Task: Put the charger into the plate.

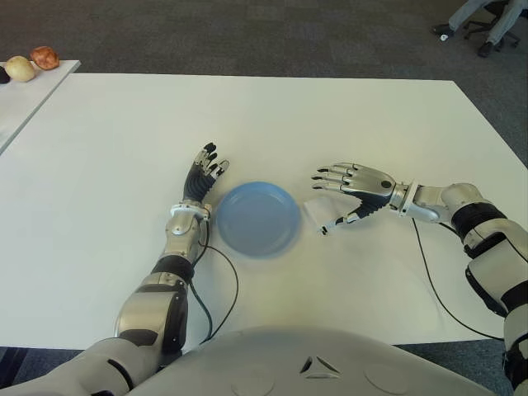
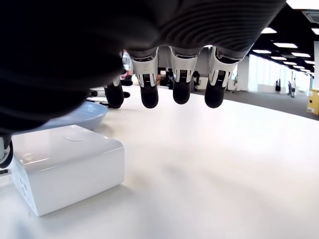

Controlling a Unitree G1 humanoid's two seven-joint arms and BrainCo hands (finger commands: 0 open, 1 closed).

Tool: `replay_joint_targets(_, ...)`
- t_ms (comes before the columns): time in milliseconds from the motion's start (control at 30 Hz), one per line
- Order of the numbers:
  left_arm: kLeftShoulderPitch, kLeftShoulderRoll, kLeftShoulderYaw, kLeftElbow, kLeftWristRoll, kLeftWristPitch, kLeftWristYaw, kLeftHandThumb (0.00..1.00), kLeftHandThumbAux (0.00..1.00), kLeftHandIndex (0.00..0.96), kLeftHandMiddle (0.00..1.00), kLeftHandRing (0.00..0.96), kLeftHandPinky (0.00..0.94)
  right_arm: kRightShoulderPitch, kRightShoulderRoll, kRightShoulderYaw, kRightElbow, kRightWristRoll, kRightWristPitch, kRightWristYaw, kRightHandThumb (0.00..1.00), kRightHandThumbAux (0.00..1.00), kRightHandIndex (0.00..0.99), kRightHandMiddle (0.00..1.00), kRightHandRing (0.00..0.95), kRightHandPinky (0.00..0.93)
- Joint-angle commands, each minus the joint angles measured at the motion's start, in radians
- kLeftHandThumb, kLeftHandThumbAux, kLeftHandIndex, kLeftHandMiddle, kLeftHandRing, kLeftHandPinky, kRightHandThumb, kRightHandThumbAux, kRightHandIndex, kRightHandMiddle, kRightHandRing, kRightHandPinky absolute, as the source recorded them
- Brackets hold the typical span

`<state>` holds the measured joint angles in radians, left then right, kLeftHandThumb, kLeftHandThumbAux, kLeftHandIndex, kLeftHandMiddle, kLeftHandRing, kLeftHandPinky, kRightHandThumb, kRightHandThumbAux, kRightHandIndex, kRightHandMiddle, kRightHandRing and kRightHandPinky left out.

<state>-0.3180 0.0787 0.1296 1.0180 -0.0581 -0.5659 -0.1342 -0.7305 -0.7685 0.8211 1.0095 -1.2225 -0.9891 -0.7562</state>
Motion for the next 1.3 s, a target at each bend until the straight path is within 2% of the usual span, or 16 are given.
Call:
replay_joint_targets(33, 0.061, 0.002, -0.014, 0.07, 0.016, 0.082, -0.011, 0.0, 0.569, 0.041, 0.045, 0.045, 0.072, -0.004, -0.025, 0.001, -0.014, 0.011, -0.025, 0.005, 0.18, 0.289, 0.0, 0.0, 0.0, 0.0)
replay_joint_targets(367, 0.054, 0.011, -0.025, 0.079, 0.015, 0.096, -0.01, 0.0, 0.569, 0.038, 0.048, 0.048, 0.074, -0.002, -0.048, 0.005, -0.031, 0.005, -0.03, -0.002, 0.184, 0.276, 0.0, 0.0, 0.0, 0.0)
replay_joint_targets(900, 0.056, 0.012, -0.022, 0.082, 0.004, 0.096, -0.023, 0.0, 0.585, 0.04, 0.053, 0.056, 0.085, 0.019, -0.04, 0.021, -0.038, -0.01, -0.011, -0.042, 0.182, 0.279, 0.0, 0.0, 0.0, 0.0)
replay_joint_targets(1300, 0.063, 0.007, -0.022, 0.074, 0.001, 0.092, -0.032, 0.0, 0.596, 0.042, 0.053, 0.059, 0.089, 0.024, -0.028, 0.011, -0.04, 0.023, -0.027, 0.02, 0.186, 0.273, 0.0, 0.0, 0.0, 0.0)
